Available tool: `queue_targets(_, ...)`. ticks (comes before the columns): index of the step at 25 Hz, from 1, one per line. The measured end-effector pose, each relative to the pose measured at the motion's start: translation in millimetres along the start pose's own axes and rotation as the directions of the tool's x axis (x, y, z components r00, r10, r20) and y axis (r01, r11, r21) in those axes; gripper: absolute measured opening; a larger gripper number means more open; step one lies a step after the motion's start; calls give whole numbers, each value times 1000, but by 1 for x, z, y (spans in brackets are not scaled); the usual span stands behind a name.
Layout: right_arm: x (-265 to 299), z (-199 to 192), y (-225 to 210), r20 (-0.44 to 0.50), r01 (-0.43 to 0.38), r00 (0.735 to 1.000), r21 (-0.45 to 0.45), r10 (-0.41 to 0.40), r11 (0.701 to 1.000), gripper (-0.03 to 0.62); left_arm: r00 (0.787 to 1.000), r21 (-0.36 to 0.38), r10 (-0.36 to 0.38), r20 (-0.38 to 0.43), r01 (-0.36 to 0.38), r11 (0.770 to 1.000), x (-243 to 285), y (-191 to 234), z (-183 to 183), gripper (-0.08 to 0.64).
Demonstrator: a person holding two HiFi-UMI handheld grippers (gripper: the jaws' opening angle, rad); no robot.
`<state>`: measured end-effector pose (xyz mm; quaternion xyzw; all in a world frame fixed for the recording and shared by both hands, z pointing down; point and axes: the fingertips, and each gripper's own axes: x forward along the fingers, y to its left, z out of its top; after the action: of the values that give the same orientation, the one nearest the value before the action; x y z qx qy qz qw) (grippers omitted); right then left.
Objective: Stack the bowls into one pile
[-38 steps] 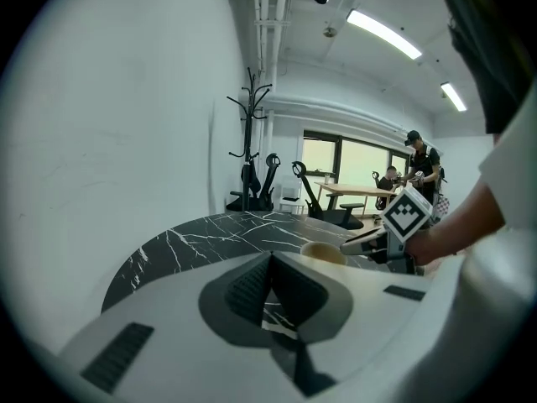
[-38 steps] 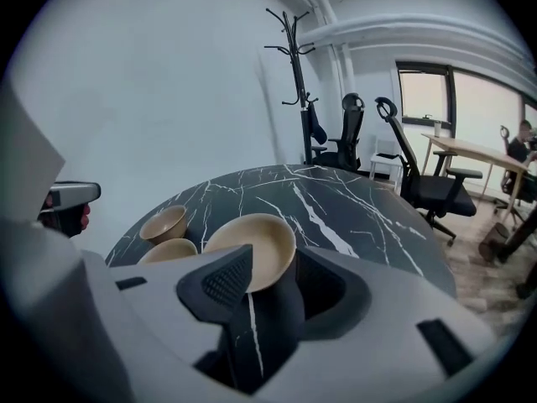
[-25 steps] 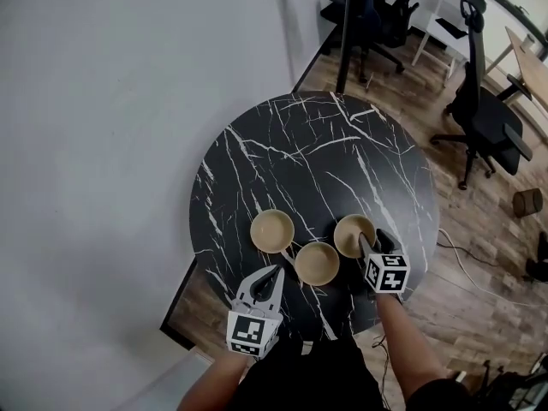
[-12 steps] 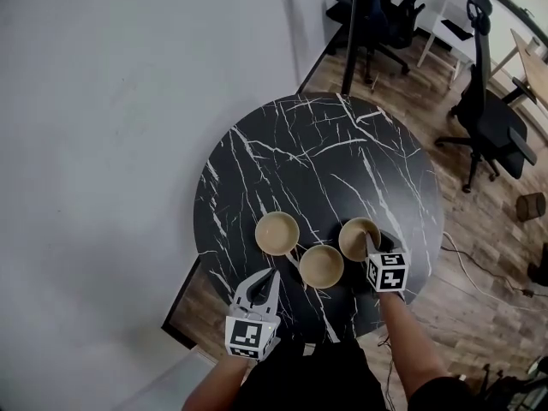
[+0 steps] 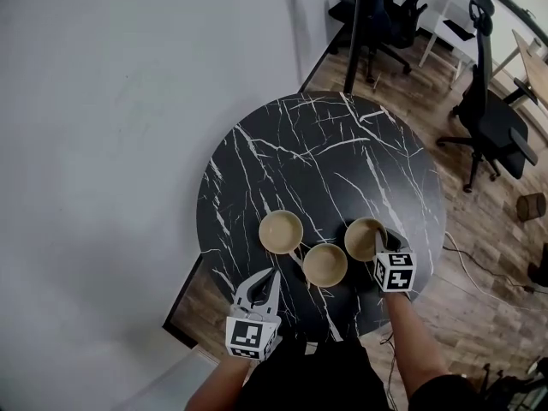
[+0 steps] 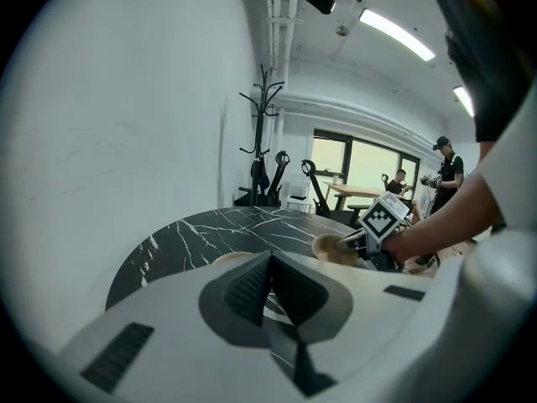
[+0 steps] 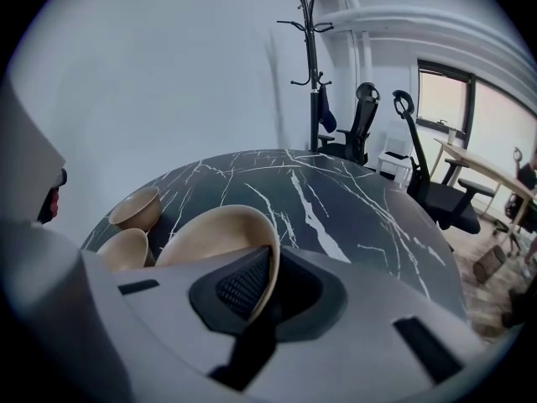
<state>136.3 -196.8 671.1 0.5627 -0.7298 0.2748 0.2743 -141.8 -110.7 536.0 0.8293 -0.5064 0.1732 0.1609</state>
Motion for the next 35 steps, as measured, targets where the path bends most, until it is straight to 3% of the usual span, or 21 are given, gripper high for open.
queue_targets(5, -20, 17, -12, 43, 17, 999, -3, -17, 1000, 25, 1000, -11, 8, 10, -8, 1000, -4, 2, 2, 11)
queue_targets(10, -40, 37, 14, 106, -20, 994, -15, 22, 1000, 25, 999, -3, 27, 18, -27, 1000, -11, 12, 0, 11)
queue_targets(15, -52, 47, 53, 126, -82, 988, -82, 92, 993, 25, 998, 4, 44, 40, -44, 999, -19, 20, 7, 11)
queue_targets(20, -58, 48, 88, 112, -134, 982, -159, 152, 978, 25, 997, 6, 58, 49, -58, 998, -28, 30, 7, 11)
queue_targets(29, -54, 27, 130, 50, -219, 971, -193, 233, 956, 25, 995, -2, 86, 56, -86, 996, -39, 39, 4, 11)
queue_targets(35, -46, 9, 143, 12, -244, 967, -231, 254, 942, 25, 998, -7, 49, 33, -48, 999, -44, 35, -6, 11)
